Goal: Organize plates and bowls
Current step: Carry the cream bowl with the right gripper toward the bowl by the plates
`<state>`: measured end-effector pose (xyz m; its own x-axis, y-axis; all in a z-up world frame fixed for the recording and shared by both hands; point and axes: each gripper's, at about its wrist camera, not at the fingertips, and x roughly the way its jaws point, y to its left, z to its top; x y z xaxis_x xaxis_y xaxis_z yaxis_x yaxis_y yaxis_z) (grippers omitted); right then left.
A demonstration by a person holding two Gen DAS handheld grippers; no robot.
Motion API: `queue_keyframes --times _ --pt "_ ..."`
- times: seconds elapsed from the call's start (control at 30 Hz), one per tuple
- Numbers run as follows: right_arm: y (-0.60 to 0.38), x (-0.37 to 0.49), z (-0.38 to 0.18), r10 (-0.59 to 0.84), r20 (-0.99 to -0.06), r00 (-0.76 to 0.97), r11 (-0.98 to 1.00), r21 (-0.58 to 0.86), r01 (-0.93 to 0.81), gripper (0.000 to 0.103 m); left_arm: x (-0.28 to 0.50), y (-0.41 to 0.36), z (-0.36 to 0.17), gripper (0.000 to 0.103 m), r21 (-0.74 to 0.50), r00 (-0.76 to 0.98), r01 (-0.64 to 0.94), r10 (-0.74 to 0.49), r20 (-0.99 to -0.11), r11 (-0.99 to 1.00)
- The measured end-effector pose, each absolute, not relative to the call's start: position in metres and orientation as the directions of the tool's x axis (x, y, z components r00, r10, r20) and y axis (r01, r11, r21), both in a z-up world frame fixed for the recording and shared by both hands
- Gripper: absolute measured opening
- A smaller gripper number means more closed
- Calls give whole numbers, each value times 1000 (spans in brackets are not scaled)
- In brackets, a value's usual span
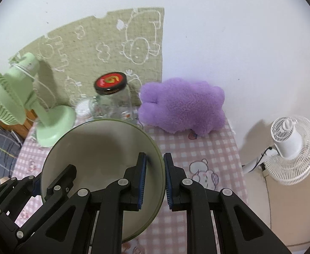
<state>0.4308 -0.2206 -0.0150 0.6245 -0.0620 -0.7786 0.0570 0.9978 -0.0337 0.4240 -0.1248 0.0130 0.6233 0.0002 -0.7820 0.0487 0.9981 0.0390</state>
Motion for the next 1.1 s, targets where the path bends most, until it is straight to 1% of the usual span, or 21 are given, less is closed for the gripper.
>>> queue_keyframes --times 0.17,0.43,0.73,1.1 --pt "-200 392 5 -66 -768 637 997 -28 69 20 389 -112 27 13 30 639 54 -11 -769 998" --pt "-167 329 18 -87 -760 644 996 -49 77 20 326 -80 37 14 19 647 74 -34 -762 997" --pt "-147 258 16 -109 -769 630 992 -47 114 20 260 -59 35 14 7 635 128 -76 -769 992" --pt "-154 186 2 -149 -779 609 986 -69 153 20 199 -67 19 14 -18 614 179 -126 -779 984"
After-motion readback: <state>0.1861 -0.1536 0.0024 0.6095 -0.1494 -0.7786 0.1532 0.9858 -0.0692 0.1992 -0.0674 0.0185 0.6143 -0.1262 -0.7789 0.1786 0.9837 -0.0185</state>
